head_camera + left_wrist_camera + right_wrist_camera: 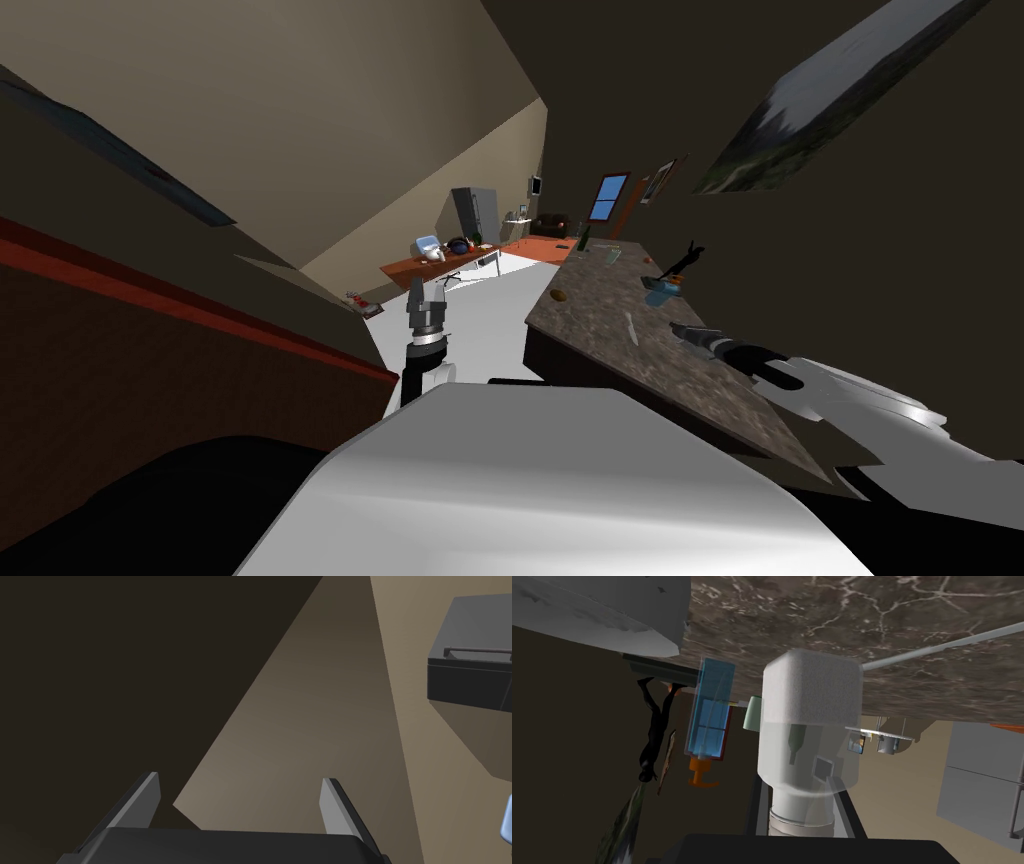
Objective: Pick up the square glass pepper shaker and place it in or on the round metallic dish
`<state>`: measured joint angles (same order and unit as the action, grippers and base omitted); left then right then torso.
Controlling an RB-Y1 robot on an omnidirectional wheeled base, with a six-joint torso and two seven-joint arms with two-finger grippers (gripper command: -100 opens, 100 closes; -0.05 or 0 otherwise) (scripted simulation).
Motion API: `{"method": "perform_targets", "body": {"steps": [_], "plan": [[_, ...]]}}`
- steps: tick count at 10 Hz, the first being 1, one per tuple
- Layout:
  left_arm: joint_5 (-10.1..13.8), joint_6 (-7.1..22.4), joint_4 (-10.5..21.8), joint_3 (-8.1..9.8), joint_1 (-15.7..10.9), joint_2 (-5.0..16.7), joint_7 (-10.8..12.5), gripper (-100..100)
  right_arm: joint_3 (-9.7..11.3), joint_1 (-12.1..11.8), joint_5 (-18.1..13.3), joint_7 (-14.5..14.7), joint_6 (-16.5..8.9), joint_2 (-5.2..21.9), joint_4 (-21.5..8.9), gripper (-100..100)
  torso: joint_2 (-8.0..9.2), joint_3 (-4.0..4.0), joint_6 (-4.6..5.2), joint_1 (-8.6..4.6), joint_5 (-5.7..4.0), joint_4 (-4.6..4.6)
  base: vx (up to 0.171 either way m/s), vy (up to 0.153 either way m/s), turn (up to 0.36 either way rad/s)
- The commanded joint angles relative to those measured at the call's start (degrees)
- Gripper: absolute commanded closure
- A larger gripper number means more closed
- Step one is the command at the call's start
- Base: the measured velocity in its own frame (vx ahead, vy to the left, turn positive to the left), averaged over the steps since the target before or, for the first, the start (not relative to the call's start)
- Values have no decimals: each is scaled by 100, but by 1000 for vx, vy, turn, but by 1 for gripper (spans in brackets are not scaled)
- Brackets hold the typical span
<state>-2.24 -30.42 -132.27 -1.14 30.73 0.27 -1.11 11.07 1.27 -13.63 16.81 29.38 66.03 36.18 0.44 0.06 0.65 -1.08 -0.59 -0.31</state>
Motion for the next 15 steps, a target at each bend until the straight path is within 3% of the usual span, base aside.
{"method": "perform_targets", "body": {"steps": [1, 5, 9, 11, 12, 13, 15], "plan": [[0, 0, 0, 0, 0, 0, 0, 0, 89, 34, 76, 31, 127, 147, -120, 100, 0, 0, 0, 0, 0, 0, -36, -69, 88], [0, 0, 0, 0, 0, 0, 0, 0, 232, 93, 175, 111, 339, 353, -339, 100, -6, -5, -2, 7, 1, -4, -52, -89, 76], [0, 0, 0, 1, -1, 1, 0, 0, 487, 162, 269, 270, 691, 734, -788, 100, 10, 3, -6, -24, 1, -1, -99, -152, 172], [0, 0, 0, 0, 1, 0, 0, 0, 537, 154, 267, 307, 751, 813, -934, 100, 3, -1, 4, -1, -3, -6, -68, -88, 21], [0, 0, 0, 0, 0, 0, 0, 0, 562, 286, 223, 294, 809, 735, -1036, 100, -1, -3, 3, 3, 2, -6, -35, -50, 6], [0, 0, 0, 0, 1, 0, 0, 0, 567, 287, 220, 306, 819, 743, -1060, -100, -13, -10, -2, 20, 2, -8, -7, -10, -5], [0, 0, 0, 0, 1, -1, 0, 0, 567, 286, 220, 305, 817, 743, -1059, -100, -30, -20, -4, 42, 8, -12, 0, 0, 0]]}}
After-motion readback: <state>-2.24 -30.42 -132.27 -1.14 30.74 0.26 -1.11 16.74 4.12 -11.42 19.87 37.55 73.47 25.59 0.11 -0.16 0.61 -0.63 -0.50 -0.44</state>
